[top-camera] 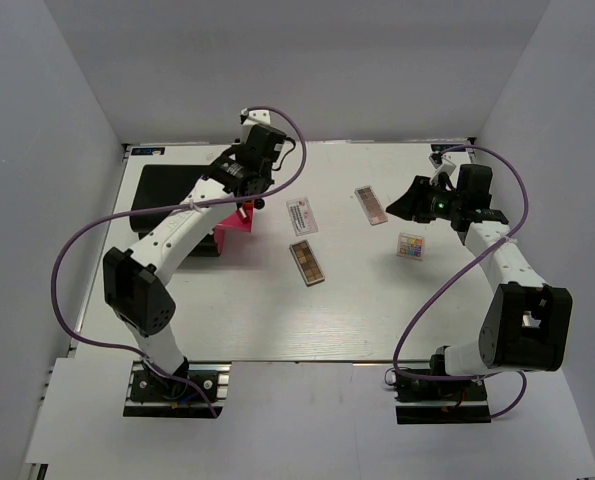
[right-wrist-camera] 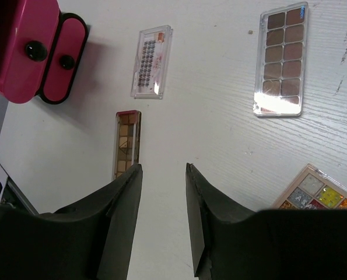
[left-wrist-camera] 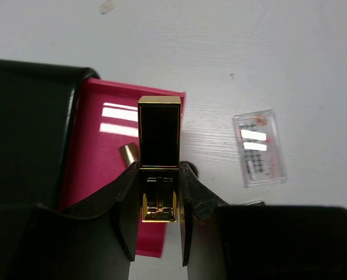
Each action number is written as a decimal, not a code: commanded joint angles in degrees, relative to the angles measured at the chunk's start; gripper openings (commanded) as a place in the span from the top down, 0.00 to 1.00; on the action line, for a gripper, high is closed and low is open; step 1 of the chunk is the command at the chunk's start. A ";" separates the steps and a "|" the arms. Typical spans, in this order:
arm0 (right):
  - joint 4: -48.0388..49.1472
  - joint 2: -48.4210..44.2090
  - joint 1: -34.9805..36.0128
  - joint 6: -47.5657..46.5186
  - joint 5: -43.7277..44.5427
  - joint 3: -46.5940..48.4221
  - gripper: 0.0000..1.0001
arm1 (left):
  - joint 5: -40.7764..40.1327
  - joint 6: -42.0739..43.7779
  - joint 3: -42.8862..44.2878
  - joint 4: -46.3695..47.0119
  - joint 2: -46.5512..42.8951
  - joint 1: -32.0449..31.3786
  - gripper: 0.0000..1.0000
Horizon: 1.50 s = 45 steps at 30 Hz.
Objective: Organize the makeup
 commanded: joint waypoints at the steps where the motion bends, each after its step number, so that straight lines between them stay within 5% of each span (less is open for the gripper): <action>1: 2.32 -1.23 -0.06 0.29 -1.56 -0.59 0.58 | -3.06 1.96 -2.75 -3.09 -1.57 1.86 0.79; 16: 2.49 -0.53 0.11 0.56 -2.35 -0.76 0.58 | -6.22 4.43 -7.94 -3.27 -0.96 6.35 0.75; 22: 2.49 -0.44 0.11 0.55 -2.44 -0.76 0.58 | -5.52 4.43 -8.12 -3.53 0.89 6.88 0.60; 27: 2.49 -0.09 0.11 0.56 -2.52 -0.76 0.58 | -5.60 4.60 -7.24 -3.62 0.80 6.88 0.37; 32: 2.49 -0.09 0.11 0.56 -2.61 -0.76 0.58 | -5.43 4.78 -6.19 -4.06 0.10 6.88 0.34; 35: 2.49 -0.09 0.20 0.38 -2.70 -0.76 0.58 | -3.59 4.78 -4.96 -4.24 -2.35 6.88 0.41; 37: 2.67 0.17 0.55 -0.32 -3.58 -0.76 0.59 | -0.52 5.30 -4.86 -2.92 -4.37 6.88 0.59; 41: 2.32 3.06 3.70 -2.52 -7.79 0.64 0.92 | 2.92 5.83 -5.74 -0.37 -10.62 7.49 0.89; 43: 0.92 4.65 6.43 -4.44 -8.85 2.13 1.00 | 4.06 6.10 -5.48 -0.89 -12.47 9.33 1.00; 45: 0.39 6.59 10.99 -5.07 -6.85 4.68 1.00 | 3.54 6.45 -5.22 -2.03 -12.47 12.04 1.00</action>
